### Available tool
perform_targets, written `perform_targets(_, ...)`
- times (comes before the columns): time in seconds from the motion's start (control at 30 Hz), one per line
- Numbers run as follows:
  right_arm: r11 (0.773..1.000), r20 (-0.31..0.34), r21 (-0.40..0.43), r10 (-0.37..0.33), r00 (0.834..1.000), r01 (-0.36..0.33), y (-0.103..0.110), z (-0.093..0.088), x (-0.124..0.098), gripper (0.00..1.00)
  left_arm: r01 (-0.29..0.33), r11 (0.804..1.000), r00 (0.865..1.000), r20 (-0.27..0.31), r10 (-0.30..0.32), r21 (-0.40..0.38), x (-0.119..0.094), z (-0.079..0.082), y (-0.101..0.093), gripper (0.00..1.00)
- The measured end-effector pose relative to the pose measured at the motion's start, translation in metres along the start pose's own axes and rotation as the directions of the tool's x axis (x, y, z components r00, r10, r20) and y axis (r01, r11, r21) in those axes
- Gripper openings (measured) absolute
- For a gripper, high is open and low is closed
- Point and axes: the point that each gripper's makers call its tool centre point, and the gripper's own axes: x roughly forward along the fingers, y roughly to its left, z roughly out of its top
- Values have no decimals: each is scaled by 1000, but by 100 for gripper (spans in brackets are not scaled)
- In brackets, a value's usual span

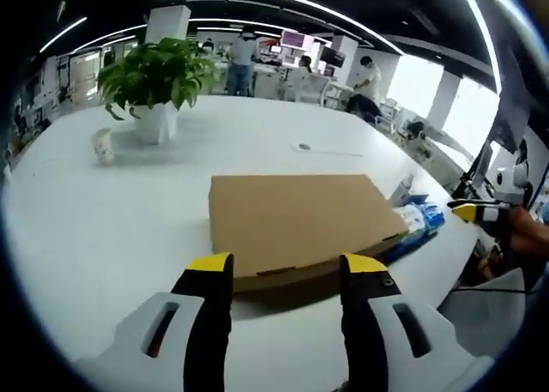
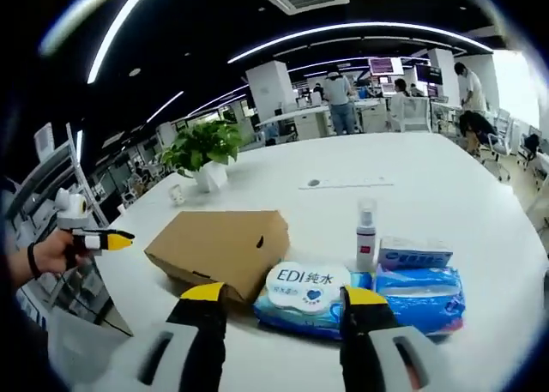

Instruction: Operate the shoe box by opening the lid, removing the specified soft item, and placing it in the target area until the item is outside and the box remains undamaged.

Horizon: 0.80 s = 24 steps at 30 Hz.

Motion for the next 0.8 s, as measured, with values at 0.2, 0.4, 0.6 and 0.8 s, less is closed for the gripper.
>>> perform_targets(0.2, 998, 17, 1, -56, 998, 56, -15, -7, -28, 55, 29, 1000, 1000, 7, -29, 8, -1, -2, -32, 54)
perform_targets(0.4, 994, 14, 10, -106, 994, 106, -30, -18, -51, 57, 12, 1000, 1000, 22, -13, 27, -6, -5, -48, 56)
perform_targets(0.6, 984, 17, 46, -175, 984, 174, -46, -25, -65, 57, -2, 999, 1000, -14, 3, 32, -12, -20, -46, 56)
perform_targets(0.8, 982, 18, 71, -174, 985, 173, -35, -34, -64, 57, -21, 1000, 999, -37, 21, 7, -16, -27, -39, 55)
